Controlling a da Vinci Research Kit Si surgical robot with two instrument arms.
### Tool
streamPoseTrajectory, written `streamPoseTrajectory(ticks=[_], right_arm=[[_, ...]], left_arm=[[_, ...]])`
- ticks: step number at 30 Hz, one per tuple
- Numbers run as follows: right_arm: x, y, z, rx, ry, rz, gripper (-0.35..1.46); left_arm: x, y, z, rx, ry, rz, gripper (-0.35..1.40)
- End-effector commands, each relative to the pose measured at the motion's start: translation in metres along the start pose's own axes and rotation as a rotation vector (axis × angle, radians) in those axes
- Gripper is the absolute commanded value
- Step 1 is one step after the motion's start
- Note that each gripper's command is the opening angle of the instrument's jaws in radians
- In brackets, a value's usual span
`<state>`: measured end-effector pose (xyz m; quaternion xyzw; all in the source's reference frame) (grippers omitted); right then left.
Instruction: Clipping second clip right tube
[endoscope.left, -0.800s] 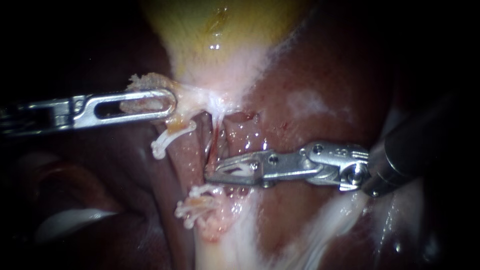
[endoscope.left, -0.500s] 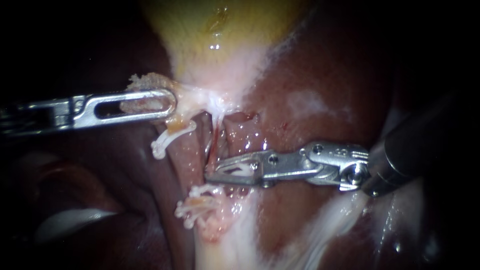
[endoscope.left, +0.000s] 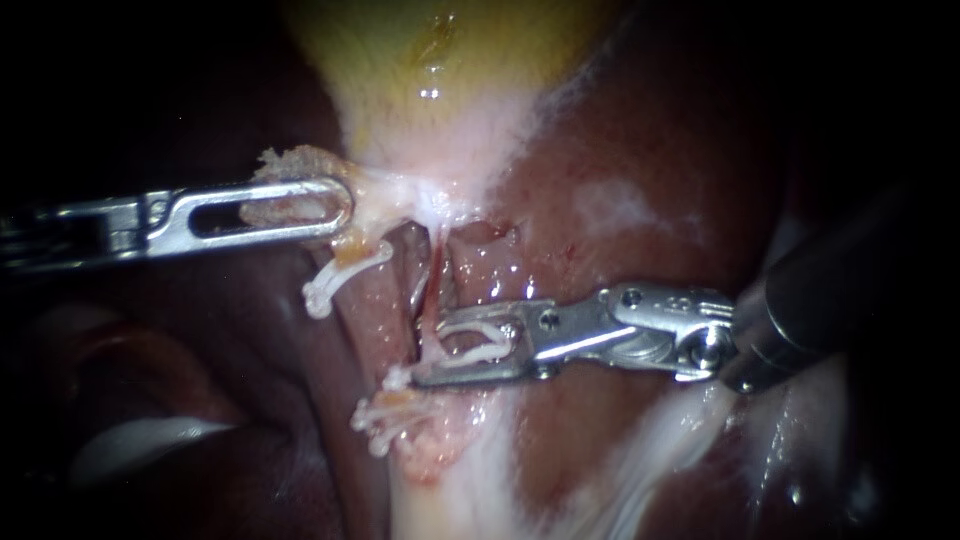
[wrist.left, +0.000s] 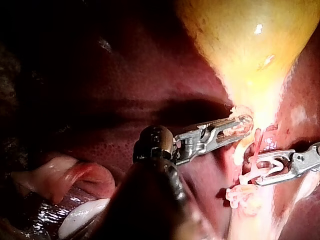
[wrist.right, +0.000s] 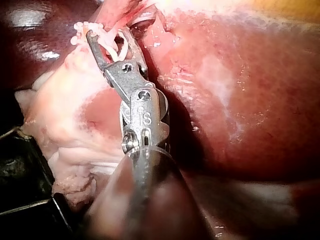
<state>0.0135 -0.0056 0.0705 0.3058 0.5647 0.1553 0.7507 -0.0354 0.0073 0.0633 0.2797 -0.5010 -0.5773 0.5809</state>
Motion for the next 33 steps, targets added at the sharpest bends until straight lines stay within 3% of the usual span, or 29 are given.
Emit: streamPoseTrajectory(ticks=[1, 33], right_arm=[[0.0, 0.0, 0.0001, -0.003, 0.007, -0.001, 0.39], [0.0003, -0.0001, 0.0019, -0.002, 0.046, -0.001, 0.49]], left_arm=[[0.0, 0.0, 0.0, 0.0, 0.0, 0.0, -0.35], [0.0, 0.0, 0.0, 0.0, 0.0, 0.0, -0.35]])
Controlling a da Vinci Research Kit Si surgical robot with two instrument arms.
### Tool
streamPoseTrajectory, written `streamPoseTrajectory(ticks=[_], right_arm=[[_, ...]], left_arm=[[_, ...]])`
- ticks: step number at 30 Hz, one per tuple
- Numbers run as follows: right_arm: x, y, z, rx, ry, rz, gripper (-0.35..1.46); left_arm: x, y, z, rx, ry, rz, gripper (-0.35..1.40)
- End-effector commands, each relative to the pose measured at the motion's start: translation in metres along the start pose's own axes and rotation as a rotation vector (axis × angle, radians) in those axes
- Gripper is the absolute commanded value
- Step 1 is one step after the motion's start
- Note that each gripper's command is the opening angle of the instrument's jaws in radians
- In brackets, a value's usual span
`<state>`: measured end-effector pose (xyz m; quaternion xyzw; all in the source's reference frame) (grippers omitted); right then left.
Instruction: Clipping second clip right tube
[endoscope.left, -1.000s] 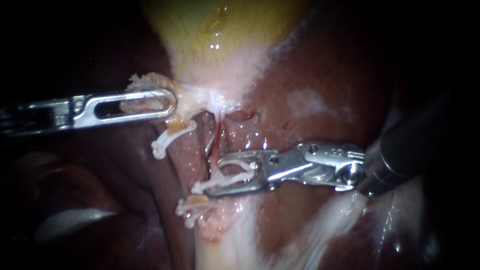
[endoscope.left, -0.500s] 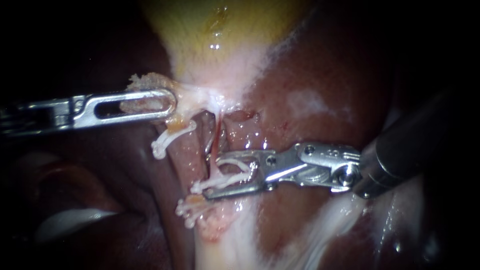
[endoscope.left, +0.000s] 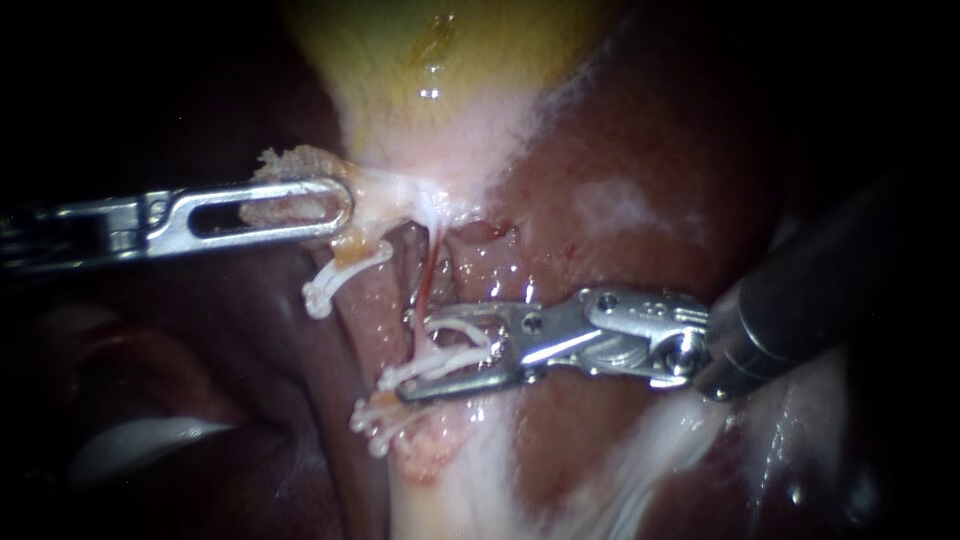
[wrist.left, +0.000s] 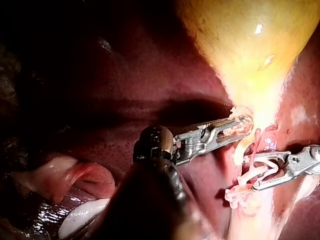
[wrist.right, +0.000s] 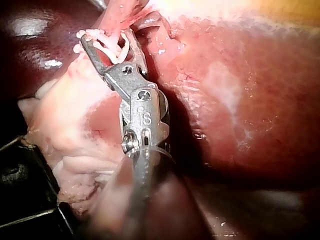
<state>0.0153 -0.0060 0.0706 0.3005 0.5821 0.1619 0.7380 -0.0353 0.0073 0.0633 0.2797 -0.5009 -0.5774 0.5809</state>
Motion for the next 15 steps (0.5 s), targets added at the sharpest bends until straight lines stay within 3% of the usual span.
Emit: streamPoseTrajectory(ticks=[1, 15], right_arm=[[0.0, -0.0001, 0.0001, 0.002, 0.0, 0.001, 0.49], [0.0002, 0.0002, 0.001, 0.022, 0.028, 0.011, 0.5]], left_arm=[[0.0, 0.0, 0.0, 0.0, 0.0, 0.0, -0.35], [0.0, 0.0, 0.0, 0.0, 0.0, 0.0, -0.35]])
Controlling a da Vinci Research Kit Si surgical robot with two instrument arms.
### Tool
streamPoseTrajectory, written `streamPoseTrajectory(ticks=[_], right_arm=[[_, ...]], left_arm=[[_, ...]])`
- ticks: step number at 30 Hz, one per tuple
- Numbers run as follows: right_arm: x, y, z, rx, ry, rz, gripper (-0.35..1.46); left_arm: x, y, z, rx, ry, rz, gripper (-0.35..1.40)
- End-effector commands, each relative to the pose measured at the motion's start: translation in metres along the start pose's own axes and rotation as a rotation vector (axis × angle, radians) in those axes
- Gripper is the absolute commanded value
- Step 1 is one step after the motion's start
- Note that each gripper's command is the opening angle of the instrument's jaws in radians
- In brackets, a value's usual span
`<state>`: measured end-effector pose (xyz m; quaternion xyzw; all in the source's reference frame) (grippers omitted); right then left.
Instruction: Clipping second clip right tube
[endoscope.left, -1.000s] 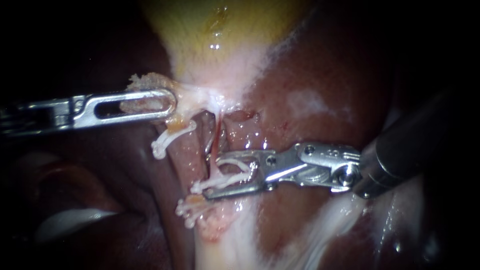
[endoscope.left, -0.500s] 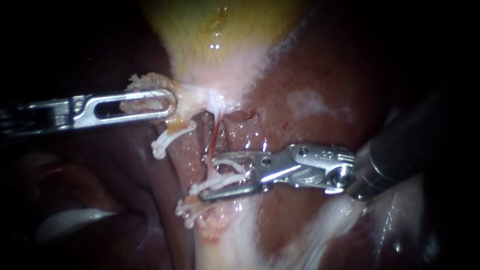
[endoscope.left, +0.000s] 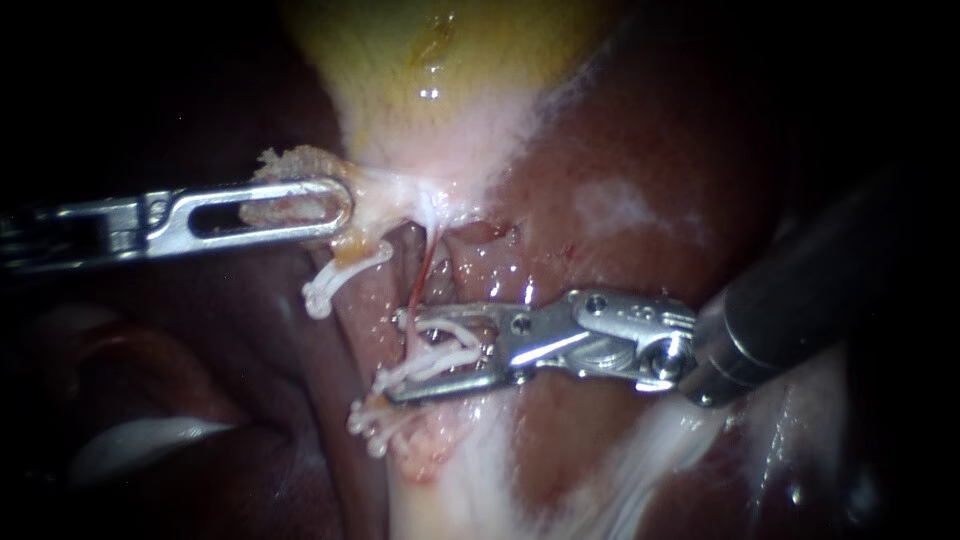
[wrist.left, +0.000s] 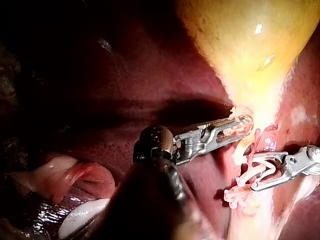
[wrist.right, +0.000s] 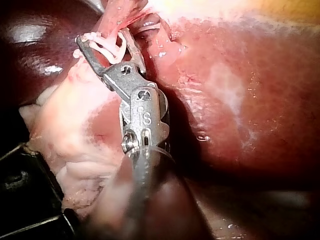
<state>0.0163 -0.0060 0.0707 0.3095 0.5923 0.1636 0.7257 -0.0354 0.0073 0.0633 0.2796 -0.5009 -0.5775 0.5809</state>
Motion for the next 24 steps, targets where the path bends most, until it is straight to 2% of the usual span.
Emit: streamPoseTrajectory(ticks=[1, 24], right_arm=[[0.0, 0.0, 0.0001, 0.0, 0.0, 0.0, 0.5], [0.0002, 0.0006, 0.0014, 0.027, 0.028, 0.015, 0.5]], left_arm=[[0.0, 0.0, 0.0, 0.0, 0.0, 0.0, -0.35], [0.0, 0.0, -0.0001, 0.0, 0.0, 0.0, -0.35]])
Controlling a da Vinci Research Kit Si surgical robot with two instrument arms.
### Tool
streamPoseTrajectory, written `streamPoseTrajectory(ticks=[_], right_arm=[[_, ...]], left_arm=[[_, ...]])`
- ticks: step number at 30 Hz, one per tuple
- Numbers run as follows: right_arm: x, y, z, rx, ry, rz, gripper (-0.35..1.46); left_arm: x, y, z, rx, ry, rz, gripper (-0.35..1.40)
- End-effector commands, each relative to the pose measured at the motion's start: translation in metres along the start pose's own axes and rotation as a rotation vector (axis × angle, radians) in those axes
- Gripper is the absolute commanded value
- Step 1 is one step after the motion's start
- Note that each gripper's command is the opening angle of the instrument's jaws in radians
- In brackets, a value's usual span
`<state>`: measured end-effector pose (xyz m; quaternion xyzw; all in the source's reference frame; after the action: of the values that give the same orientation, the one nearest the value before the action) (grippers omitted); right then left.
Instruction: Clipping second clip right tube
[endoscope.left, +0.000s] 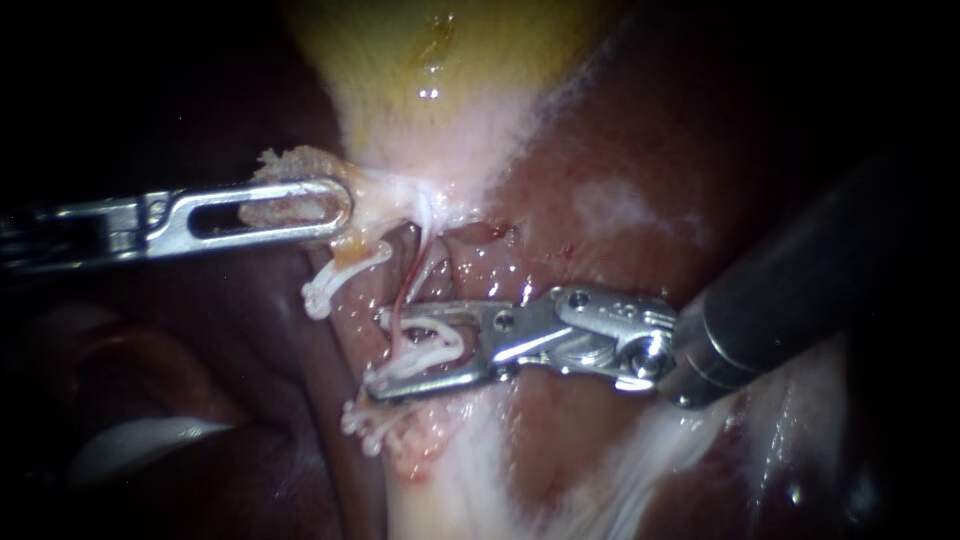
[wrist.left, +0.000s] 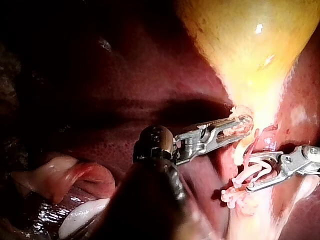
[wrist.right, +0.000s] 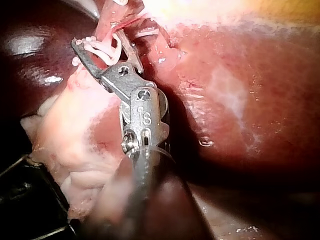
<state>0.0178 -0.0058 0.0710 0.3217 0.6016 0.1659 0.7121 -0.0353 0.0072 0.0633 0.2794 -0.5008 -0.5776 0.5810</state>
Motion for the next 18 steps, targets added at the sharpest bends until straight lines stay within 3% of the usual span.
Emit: streamPoseTrajectory(ticks=[1, 18], right_arm=[[0.0, 0.0, 0.0, 0.001, 0.001, 0.005, 0.5], [-0.0003, 0.001, 0.0001, 0.002, 0.004, 0.003, 0.5]], left_arm=[[0.0, 0.0, 0.0, 0.001, 0.0, 0.0, -0.35], [0.0, -0.0002, -0.0001, 0.0, -0.001, 0.0, -0.35]])
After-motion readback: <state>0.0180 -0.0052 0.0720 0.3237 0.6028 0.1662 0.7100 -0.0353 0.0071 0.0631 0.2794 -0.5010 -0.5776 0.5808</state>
